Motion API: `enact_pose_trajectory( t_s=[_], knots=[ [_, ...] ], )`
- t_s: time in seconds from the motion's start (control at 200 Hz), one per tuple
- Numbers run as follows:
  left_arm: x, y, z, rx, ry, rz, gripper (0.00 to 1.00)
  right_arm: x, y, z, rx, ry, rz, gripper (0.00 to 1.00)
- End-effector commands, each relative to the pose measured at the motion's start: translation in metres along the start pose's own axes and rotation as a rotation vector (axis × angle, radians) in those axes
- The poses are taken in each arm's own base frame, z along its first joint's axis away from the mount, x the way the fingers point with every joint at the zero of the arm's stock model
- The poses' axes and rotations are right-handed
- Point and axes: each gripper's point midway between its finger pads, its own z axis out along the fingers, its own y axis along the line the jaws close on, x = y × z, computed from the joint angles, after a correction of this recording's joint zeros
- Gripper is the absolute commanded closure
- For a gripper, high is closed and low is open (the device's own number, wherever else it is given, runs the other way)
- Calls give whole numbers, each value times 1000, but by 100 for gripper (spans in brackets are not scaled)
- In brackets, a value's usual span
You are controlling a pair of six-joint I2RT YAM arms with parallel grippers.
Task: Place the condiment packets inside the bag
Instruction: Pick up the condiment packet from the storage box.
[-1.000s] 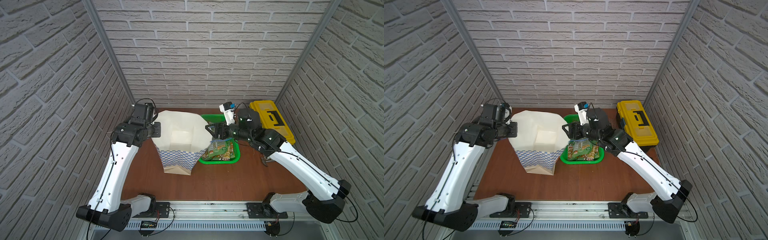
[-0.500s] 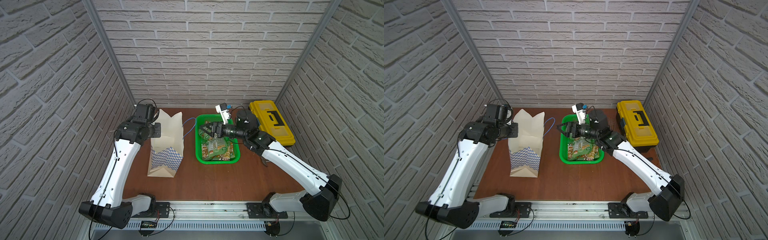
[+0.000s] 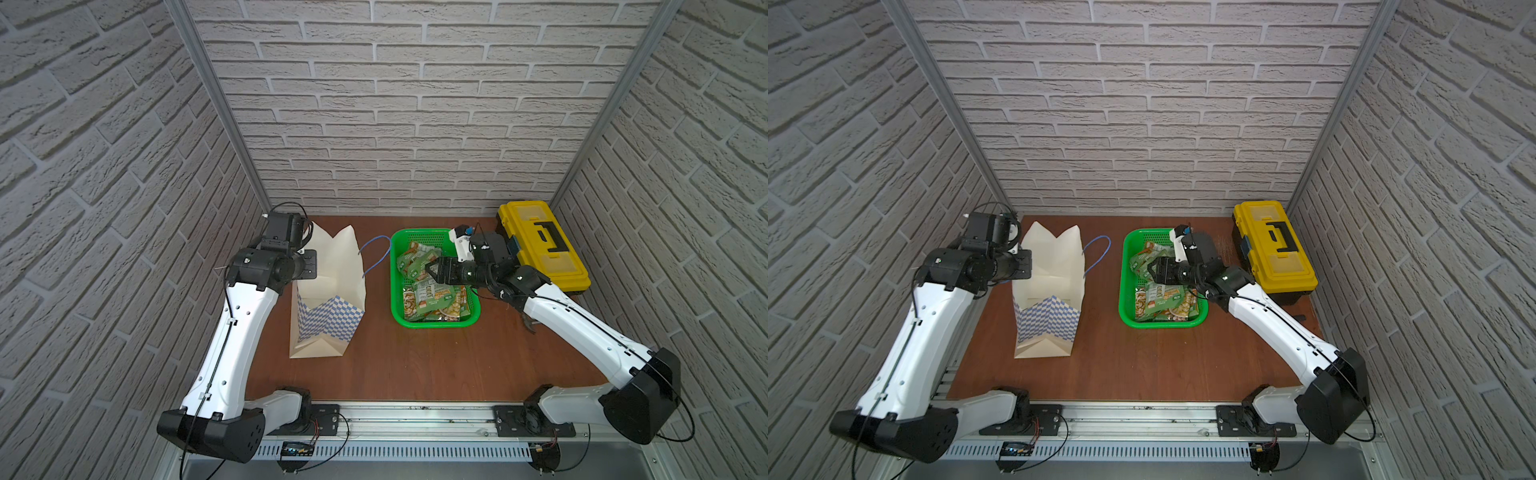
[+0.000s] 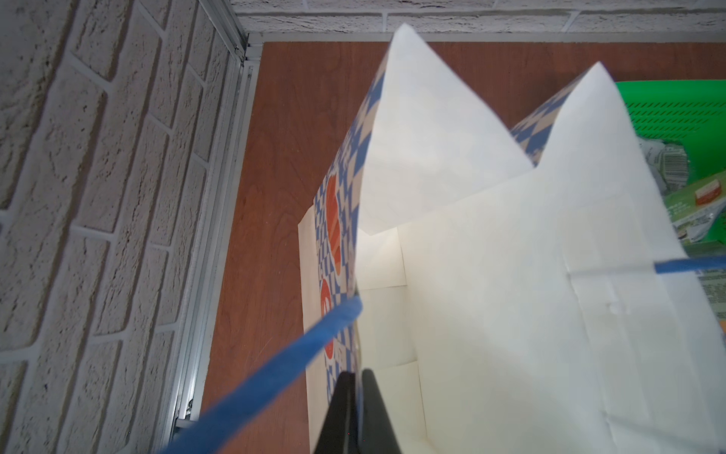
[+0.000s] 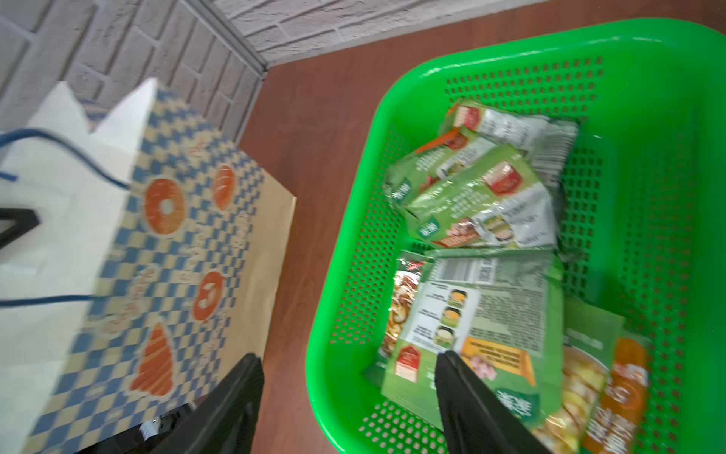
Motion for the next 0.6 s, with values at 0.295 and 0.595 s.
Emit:
enact_pose_trajectory(
  t_s=[0.295,0.595],
  knots=[
    [-8,-17,8,101,-37,-33,100,52,-93,21,199,68,120,23],
    [-11,-20,4,122,-61,-57,100,63,-97,62,70,134,229,29]
  ],
)
